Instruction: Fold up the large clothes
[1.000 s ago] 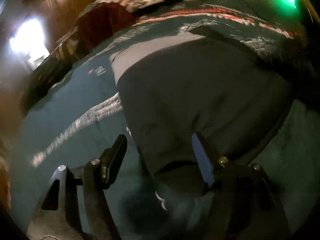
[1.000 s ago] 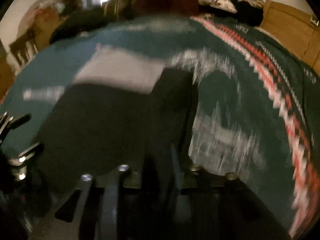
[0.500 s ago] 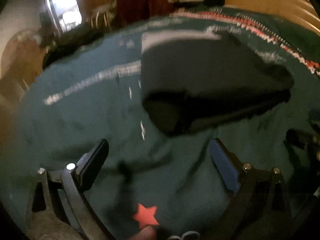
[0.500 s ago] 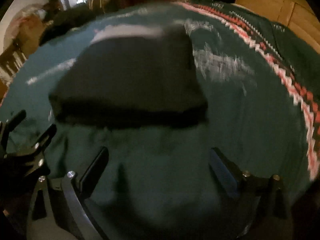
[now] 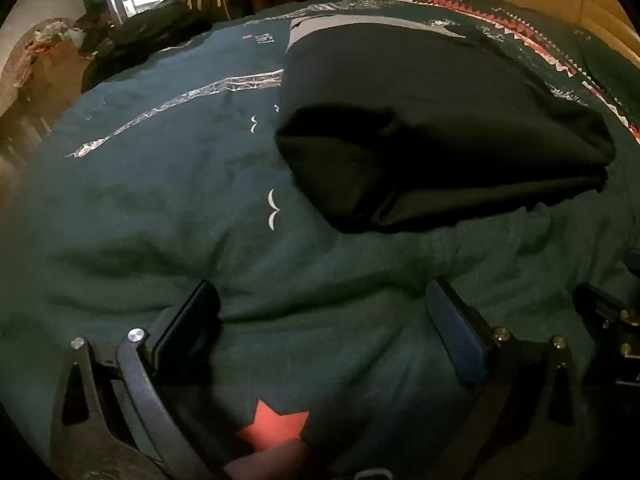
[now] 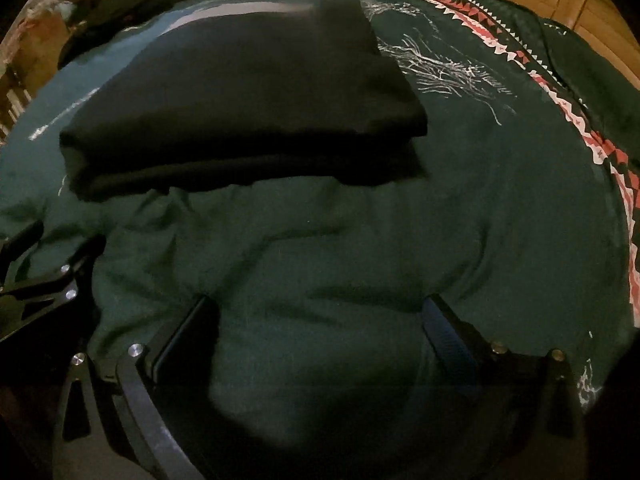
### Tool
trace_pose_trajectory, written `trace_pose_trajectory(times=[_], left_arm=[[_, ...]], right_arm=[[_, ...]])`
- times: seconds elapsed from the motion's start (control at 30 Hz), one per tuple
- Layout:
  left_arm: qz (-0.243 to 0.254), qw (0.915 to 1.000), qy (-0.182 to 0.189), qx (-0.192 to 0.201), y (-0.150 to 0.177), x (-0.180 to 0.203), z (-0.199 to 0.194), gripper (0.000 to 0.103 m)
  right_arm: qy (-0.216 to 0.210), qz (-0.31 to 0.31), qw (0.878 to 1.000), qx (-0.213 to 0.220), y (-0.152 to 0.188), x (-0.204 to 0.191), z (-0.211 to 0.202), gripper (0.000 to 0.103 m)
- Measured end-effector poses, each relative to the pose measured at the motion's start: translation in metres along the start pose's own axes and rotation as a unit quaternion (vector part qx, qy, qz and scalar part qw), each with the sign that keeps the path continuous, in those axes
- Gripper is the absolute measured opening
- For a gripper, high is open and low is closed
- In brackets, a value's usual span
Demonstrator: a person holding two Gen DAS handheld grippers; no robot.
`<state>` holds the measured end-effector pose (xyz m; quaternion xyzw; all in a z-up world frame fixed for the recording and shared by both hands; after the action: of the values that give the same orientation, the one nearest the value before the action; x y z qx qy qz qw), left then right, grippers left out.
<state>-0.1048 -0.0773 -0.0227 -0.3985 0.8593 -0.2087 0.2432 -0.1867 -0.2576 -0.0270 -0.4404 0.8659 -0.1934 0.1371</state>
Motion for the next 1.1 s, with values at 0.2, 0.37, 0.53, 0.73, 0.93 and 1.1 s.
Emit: trace_pose_trajectory(times=[0.2,0.37,0.53,0.73,0.93,1.1], left_arm=[[-0.005,0.9999,0.010,0.003,0.0009,-0.0014,0.0024,0.103],[-0.002,0.9999,0.009,0.004,0.0015,-0.0011,0.0025,0.103],[-0.002,0.9999,0.011,0.007,0.0028,-0.0020,0.0033,0.103],[-0.001,0.9999,0.011,0.008,0.0033,-0.0019,0.0040,0.103],[-0.006,0.9998,0.017,0.007,0.0009,-0.0030,0.0029,0.103],[-0.010,0.9996,0.022,0.010,0.0006,-0.0040,0.0023,0.103]], right_arm=[[0.001,-0.001,1.000,-0.001,-0.0020,0.0016,0.0035,0.103],[-0.006,0.004,1.000,-0.003,-0.0022,0.0042,0.0061,0.103],[-0.008,0.004,1.000,-0.004,-0.0024,0.0038,0.0084,0.103],[-0.008,0.003,1.000,-0.003,-0.0024,0.0034,0.0086,0.103],[-0.008,0.004,1.000,-0.003,-0.0026,0.0031,0.0092,0.103],[-0.010,0.003,1.000,-0.003,-0.0026,0.0032,0.0088,0.103]])
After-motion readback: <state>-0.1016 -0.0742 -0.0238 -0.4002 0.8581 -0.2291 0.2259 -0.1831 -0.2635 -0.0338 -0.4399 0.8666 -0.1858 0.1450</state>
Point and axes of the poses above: each gripper's, at about its wrist camera, not at the fingertips, and z roughly the way its jaws point, x to its right, y to its underside, the point moved 2 cm from there along z, roughly the way its jaws point, and after that the axes turned 13 degrees about z, right-handed, at the moved point
